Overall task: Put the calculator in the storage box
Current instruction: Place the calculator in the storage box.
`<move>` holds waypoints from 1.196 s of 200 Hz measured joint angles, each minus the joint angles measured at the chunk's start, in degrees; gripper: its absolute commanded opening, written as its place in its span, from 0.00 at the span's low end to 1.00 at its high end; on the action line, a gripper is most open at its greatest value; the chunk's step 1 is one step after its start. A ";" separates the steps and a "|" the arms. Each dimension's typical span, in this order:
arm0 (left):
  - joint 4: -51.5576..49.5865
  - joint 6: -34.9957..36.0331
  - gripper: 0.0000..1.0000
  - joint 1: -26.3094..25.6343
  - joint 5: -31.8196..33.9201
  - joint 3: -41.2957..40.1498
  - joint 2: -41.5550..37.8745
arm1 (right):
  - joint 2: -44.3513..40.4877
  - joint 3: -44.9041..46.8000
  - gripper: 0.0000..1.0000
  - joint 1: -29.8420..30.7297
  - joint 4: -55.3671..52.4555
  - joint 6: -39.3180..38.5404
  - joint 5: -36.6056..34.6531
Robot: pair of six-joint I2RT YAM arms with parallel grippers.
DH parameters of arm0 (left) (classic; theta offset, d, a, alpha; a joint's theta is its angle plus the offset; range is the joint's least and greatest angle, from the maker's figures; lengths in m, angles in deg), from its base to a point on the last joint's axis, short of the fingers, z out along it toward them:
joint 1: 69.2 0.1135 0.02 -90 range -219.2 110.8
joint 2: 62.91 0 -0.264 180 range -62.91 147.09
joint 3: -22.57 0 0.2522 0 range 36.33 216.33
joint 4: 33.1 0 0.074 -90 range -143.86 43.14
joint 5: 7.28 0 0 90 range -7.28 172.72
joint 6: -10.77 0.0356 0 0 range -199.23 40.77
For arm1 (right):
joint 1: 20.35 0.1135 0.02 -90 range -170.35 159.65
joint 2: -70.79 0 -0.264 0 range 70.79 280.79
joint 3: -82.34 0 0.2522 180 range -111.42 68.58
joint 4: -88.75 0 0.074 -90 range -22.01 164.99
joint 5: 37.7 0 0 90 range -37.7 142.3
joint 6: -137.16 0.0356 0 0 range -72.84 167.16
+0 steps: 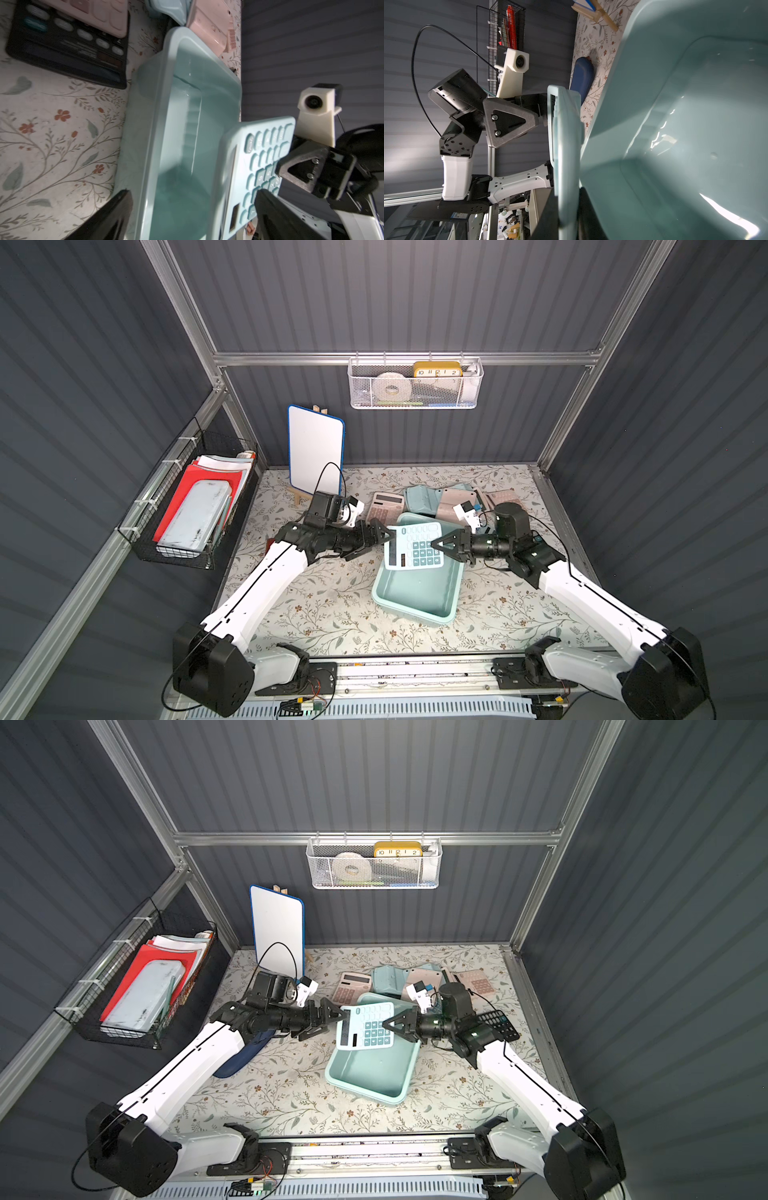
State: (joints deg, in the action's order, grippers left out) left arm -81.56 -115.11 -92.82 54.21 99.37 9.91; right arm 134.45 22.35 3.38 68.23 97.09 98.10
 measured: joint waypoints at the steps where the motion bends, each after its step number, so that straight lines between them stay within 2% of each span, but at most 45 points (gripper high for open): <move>1: -0.02 -0.02 0.99 0.00 0.44 0.00 -0.04 | -0.11 -0.02 0.00 0.00 -0.22 -0.09 -0.20; 27: 0.74 -1.29 0.99 0.00 6.54 -1.51 -0.79 | -3.61 -0.04 0.00 0.00 -8.09 -1.20 -8.33; 56: 1.95 -2.73 0.99 0.00 10.10 -5.44 -1.03 | -3.85 -0.83 0.00 0.11 -15.37 -0.07 -16.48; 128: 6.67 -4.63 0.99 -0.02 10.49 -9.97 -0.87 | 6.14 -12.50 0.00 5.57 -27.58 3.85 -31.54; 178: 9.09 -5.27 0.99 -0.39 10.10 -10.58 0.13 | 16.24 -18.75 0.00 10.19 -30.49 6.36 -38.23; 239: 10.32 -5.66 0.99 -1.33 9.66 -11.06 2.19 | 24.52 -20.94 0.00 13.27 -29.66 7.96 -41.27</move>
State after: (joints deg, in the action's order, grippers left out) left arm -71.24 -120.77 -94.15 63.87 88.31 12.09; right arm 158.97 1.41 16.65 38.57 105.05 56.84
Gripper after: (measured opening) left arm 0.992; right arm 0.145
